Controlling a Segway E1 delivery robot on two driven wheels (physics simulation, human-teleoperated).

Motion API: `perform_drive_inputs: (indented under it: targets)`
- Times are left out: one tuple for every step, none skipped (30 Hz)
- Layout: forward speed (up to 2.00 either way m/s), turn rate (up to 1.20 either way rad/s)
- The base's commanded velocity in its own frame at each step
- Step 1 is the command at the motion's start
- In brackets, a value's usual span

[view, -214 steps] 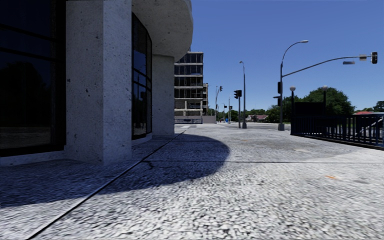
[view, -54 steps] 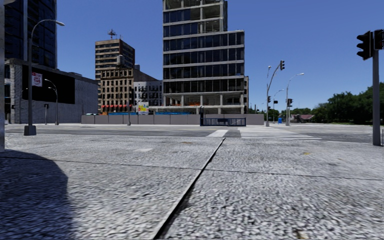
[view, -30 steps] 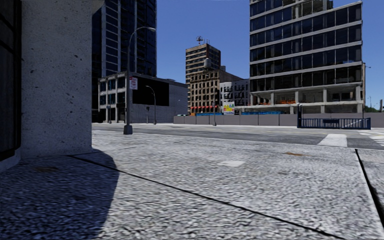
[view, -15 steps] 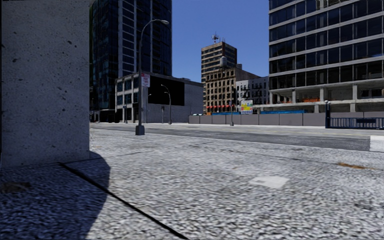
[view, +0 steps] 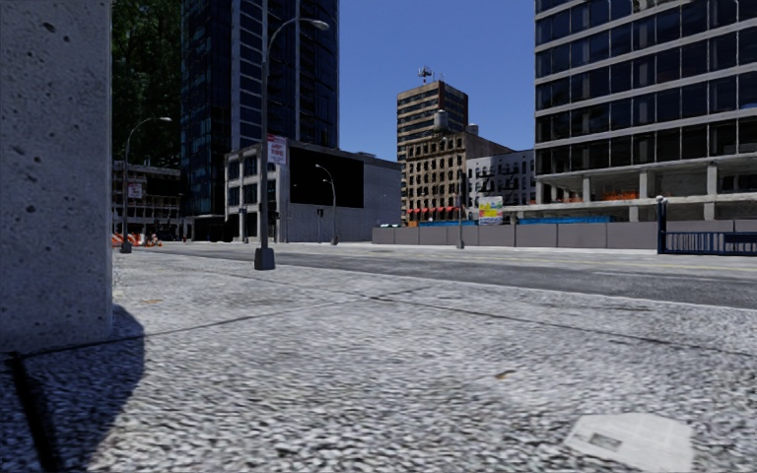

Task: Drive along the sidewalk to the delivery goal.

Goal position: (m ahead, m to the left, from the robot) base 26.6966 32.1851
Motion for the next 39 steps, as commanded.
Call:
perform_drive_inputs:
  targets:
    - [2.00,0.44]
    - [2.00,0.47]
    - [2.00,0.47]
    - [2.00,0.48]
    - [2.00,0.48]
    - [2.00,0.48]
    - [2.00,0.48]
    - [2.00,0.48]
    - [2.00,0.48]
    - [2.00,0.48]
    - [2.00,0.48]
    - [2.00,0.48]
    - [2.00,0.48]
    - [2.00,0.49]
    - [2.00,0.49]
    - [2.00,0.49]
    - [2.00,0.49]
    - [2.00,0.49]
    - [2.00,0.49]
    - [2.00,0.49]
    - [2.00,0.48]
    - [2.00,0.48]
    - [2.00,0.48]
    - [2.00,0.48]
    - [2.00,0.48]
    - [2.00,0.48]
    - [2.00,0.48]
    - [2.00,0.48]
    - [2.00,0.48]
    - [2.00,0.48]
    - [2.00,0.48]
    - [2.00,0.48]
    - [2.00,0.48]
    - [2.00,0.48]
    - [2.00,0.48]
    - [2.00,0.48]
    - [2.00,0.48]
    - [2.00,0.48]
    - [2.00,0.48]
